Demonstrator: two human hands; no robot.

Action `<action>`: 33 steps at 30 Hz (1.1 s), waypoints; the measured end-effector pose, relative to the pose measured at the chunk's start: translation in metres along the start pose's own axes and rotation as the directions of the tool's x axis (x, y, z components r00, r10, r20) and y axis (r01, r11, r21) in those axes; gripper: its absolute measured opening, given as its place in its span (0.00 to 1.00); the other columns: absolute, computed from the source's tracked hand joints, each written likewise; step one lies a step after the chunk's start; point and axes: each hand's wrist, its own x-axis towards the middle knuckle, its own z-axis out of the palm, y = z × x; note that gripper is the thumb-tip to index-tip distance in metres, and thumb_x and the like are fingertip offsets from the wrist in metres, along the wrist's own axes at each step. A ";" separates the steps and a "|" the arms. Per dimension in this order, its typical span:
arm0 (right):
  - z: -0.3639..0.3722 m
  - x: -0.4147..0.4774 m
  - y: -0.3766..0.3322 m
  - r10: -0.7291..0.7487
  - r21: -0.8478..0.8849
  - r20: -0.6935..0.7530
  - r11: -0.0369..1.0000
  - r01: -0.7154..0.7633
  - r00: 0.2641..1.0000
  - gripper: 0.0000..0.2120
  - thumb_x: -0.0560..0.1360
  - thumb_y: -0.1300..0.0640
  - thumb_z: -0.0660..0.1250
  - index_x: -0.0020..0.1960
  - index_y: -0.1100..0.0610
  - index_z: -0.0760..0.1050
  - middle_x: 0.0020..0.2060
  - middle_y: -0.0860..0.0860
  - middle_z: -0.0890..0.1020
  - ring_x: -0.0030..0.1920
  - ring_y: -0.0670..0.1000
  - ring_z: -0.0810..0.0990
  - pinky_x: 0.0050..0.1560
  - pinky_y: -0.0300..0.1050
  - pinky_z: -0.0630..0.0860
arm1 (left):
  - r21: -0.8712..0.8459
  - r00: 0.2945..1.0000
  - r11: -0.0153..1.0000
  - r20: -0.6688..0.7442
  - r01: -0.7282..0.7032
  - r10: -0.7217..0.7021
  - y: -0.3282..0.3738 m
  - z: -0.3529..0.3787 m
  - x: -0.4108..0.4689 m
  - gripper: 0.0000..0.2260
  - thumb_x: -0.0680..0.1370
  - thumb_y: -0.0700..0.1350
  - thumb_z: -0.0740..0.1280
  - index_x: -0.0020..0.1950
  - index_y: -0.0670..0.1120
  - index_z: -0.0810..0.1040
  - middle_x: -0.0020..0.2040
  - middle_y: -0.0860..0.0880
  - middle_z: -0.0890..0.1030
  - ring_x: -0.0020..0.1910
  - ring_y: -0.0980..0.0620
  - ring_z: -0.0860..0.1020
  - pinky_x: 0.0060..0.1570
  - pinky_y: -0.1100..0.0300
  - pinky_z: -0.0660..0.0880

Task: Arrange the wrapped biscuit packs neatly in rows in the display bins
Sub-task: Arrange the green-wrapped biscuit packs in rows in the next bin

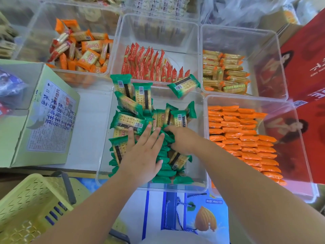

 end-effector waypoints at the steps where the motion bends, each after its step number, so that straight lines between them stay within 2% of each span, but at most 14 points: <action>1: 0.002 0.001 0.000 -0.023 -0.028 0.004 0.999 0.023 1.000 0.31 0.79 0.61 0.65 0.78 0.47 0.61 0.65 0.56 0.77 0.59 0.58 0.78 0.52 0.49 0.77 | 0.009 1.000 1.000 0.009 0.003 -0.004 0.000 0.001 0.003 0.36 0.78 0.64 0.57 0.82 0.49 0.53 0.82 0.48 0.51 0.81 0.45 0.43 0.70 0.30 0.33; 3: 0.004 0.004 0.001 -0.055 -0.066 -0.007 0.996 0.055 0.998 0.32 0.79 0.66 0.62 0.78 0.44 0.62 0.66 0.56 0.75 0.60 0.59 0.77 0.56 0.53 0.78 | 0.019 1.000 1.000 0.021 0.013 -0.013 0.000 0.002 0.006 0.37 0.78 0.66 0.56 0.82 0.48 0.51 0.83 0.48 0.50 0.81 0.46 0.41 0.70 0.29 0.32; 7: 0.001 0.013 0.001 -0.163 -0.106 -0.015 0.981 0.161 0.986 0.31 0.79 0.68 0.63 0.77 0.43 0.66 0.63 0.56 0.74 0.59 0.60 0.76 0.56 0.57 0.77 | 0.018 1.000 1.000 0.004 0.016 -0.016 0.000 0.003 0.006 0.38 0.78 0.66 0.53 0.82 0.47 0.51 0.82 0.48 0.52 0.81 0.46 0.42 0.70 0.28 0.35; 9: -0.001 0.015 0.001 -0.192 -0.071 -0.029 0.979 0.190 0.981 0.32 0.78 0.68 0.64 0.77 0.44 0.66 0.67 0.56 0.75 0.62 0.59 0.76 0.57 0.56 0.78 | -0.012 1.000 1.000 -0.016 0.017 -0.017 0.000 0.002 0.006 0.38 0.77 0.66 0.55 0.81 0.47 0.55 0.81 0.47 0.58 0.81 0.45 0.46 0.71 0.28 0.36; 12: -0.010 0.017 0.003 -0.161 0.101 -0.033 0.981 0.163 0.986 0.34 0.77 0.64 0.65 0.79 0.46 0.61 0.70 0.54 0.76 0.66 0.56 0.76 0.63 0.52 0.76 | -0.038 0.999 0.999 -0.041 -0.001 -0.001 0.000 -0.001 0.007 0.36 0.75 0.65 0.60 0.78 0.47 0.64 0.76 0.47 0.69 0.80 0.44 0.55 0.71 0.27 0.42; 14: -0.022 0.022 0.005 -0.139 0.164 -0.060 0.975 0.147 0.989 0.28 0.77 0.63 0.63 0.77 0.50 0.66 0.66 0.54 0.79 0.67 0.55 0.76 0.66 0.50 0.74 | -0.042 0.999 0.999 -0.045 -0.003 0.001 0.000 -0.001 0.007 0.36 0.74 0.65 0.61 0.76 0.46 0.68 0.73 0.47 0.72 0.78 0.43 0.58 0.71 0.26 0.45; 17: -0.031 0.033 -0.001 -0.150 0.079 -0.225 0.982 0.171 0.963 0.22 0.78 0.65 0.60 0.71 0.56 0.75 0.66 0.56 0.79 0.67 0.56 0.75 0.67 0.47 0.71 | -0.045 0.998 0.999 -0.058 0.004 -0.007 0.000 0.000 0.007 0.35 0.73 0.65 0.61 0.75 0.46 0.70 0.71 0.47 0.74 0.78 0.44 0.59 0.71 0.26 0.46; 20: -0.027 0.046 -0.014 -0.194 0.075 -0.263 0.973 0.220 0.945 0.26 0.76 0.66 0.62 0.74 0.57 0.70 0.67 0.59 0.77 0.66 0.60 0.74 0.65 0.53 0.72 | -0.050 0.997 0.999 -0.072 -0.001 -0.003 -0.001 0.002 0.007 0.35 0.73 0.65 0.62 0.74 0.45 0.72 0.70 0.46 0.75 0.78 0.44 0.59 0.71 0.26 0.46; 24: -0.020 0.062 -0.023 -0.165 0.135 -0.173 0.973 0.190 0.971 0.35 0.76 0.67 0.62 0.80 0.55 0.57 0.64 0.61 0.78 0.59 0.62 0.77 0.55 0.52 0.77 | -0.056 0.997 0.998 -0.077 -0.002 -0.003 -0.001 0.003 0.008 0.35 0.72 0.64 0.62 0.73 0.45 0.73 0.69 0.46 0.75 0.77 0.43 0.60 0.71 0.26 0.47; 26: -0.018 0.065 -0.024 -0.149 0.136 -0.185 0.975 0.176 0.971 0.36 0.75 0.67 0.65 0.80 0.54 0.59 0.66 0.60 0.76 0.62 0.61 0.76 0.58 0.50 0.76 | -0.056 0.997 0.998 -0.074 -0.003 -0.001 -0.001 0.002 0.009 0.35 0.72 0.64 0.62 0.73 0.46 0.73 0.69 0.46 0.75 0.77 0.44 0.60 0.71 0.26 0.46; 28: -0.019 0.069 -0.024 -0.164 0.039 -0.187 0.984 0.174 0.969 0.31 0.74 0.65 0.68 0.76 0.56 0.67 0.64 0.59 0.74 0.62 0.61 0.75 0.60 0.50 0.75 | -0.056 0.998 0.998 -0.068 -0.004 0.000 -0.001 0.002 0.009 0.35 0.72 0.65 0.62 0.73 0.46 0.72 0.70 0.46 0.74 0.78 0.44 0.59 0.71 0.26 0.46; 30: -0.026 0.070 -0.023 -0.188 -0.142 -0.147 0.976 0.167 0.971 0.25 0.73 0.60 0.72 0.70 0.58 0.73 0.61 0.58 0.71 0.58 0.61 0.76 0.59 0.53 0.75 | -0.060 0.998 0.998 -0.061 -0.002 -0.002 -0.001 0.001 0.009 0.35 0.72 0.64 0.63 0.74 0.46 0.72 0.70 0.46 0.74 0.78 0.43 0.58 0.71 0.26 0.44; 33: -0.035 0.064 -0.019 -0.266 -0.351 -0.105 0.911 0.215 0.958 0.23 0.72 0.55 0.74 0.67 0.55 0.77 0.61 0.56 0.73 0.57 0.60 0.76 0.57 0.54 0.75 | -0.068 0.998 0.998 -0.055 -0.008 0.005 -0.001 0.000 0.008 0.35 0.72 0.64 0.63 0.74 0.46 0.71 0.70 0.46 0.74 0.78 0.43 0.58 0.71 0.25 0.45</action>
